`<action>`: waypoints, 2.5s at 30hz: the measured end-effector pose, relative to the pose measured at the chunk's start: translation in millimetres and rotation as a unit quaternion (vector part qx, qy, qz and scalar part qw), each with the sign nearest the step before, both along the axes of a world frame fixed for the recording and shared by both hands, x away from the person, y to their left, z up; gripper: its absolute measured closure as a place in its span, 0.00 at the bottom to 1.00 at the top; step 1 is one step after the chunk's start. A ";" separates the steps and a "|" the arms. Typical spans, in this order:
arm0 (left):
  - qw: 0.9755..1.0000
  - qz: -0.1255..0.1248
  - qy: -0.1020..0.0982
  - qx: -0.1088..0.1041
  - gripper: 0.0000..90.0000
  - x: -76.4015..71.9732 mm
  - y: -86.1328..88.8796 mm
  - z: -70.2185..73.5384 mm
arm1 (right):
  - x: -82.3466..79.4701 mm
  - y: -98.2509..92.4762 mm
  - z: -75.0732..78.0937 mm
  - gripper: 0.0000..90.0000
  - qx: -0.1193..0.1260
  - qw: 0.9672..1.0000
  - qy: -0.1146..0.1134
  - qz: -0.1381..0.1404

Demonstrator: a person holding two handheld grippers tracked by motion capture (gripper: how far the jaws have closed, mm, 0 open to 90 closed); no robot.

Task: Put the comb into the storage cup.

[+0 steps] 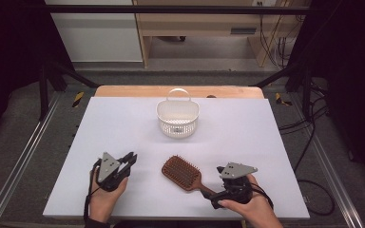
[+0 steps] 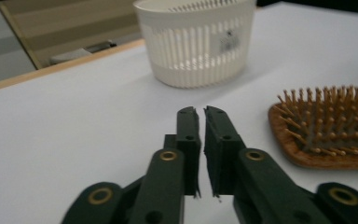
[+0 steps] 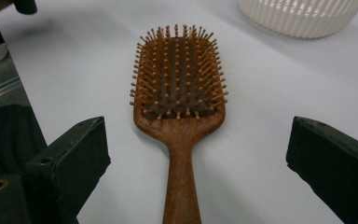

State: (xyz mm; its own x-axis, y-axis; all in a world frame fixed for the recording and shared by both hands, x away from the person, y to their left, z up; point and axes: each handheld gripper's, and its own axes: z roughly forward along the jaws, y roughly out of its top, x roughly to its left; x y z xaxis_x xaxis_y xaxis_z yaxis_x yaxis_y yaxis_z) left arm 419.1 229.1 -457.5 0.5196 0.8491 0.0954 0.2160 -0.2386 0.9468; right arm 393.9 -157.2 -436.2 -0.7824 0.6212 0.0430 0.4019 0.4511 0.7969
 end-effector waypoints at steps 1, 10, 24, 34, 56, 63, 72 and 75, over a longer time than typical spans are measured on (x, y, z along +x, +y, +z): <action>1.000 0.018 -0.011 0.005 0.75 -2.8 5.6 -1.0 | 0.0 0.0 0.0 0.07 0.000 1.000 0.000 0.000; 0.994 0.084 -0.045 -0.043 0.08 -19.4 36.7 -1.0 | 12.0 21.0 -4.2 0.11 -0.065 0.997 0.047 0.013; 0.997 0.078 -0.023 -0.005 0.03 -11.4 34.4 -9.8 | 26.0 32.3 -11.6 0.25 -0.130 0.987 0.089 0.016; 0.997 0.059 -0.033 0.030 0.03 -13.2 26.8 -9.8 | 29.4 39.9 -14.4 0.44 -0.154 0.982 0.109 0.026; 0.997 0.056 -0.029 0.033 0.03 -12.7 25.6 -10.4 | 36.4 49.0 -17.6 0.65 -0.197 0.968 0.150 0.029; 0.998 0.054 -0.029 0.033 0.03 -12.6 25.2 -10.4 | 35.0 52.7 -16.5 0.71 -0.218 0.965 0.145 0.035; 0.998 0.053 -0.029 0.033 0.03 -12.8 24.9 -10.1 | 34.3 56.7 -16.0 0.76 -0.233 0.961 0.145 0.033; 0.998 0.053 -0.029 0.034 0.03 -12.9 24.6 -10.1 | 35.0 57.8 -15.7 0.78 -0.237 0.960 0.148 0.032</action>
State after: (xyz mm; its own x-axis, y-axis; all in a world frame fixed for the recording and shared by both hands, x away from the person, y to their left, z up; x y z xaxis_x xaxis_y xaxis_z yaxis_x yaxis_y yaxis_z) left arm 406.2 253.6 -467.6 0.4190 0.8895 0.1824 0.1882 -0.2816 0.9409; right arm 429.0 -99.4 -451.9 -0.8162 0.5777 -0.0054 0.5393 0.7652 0.3516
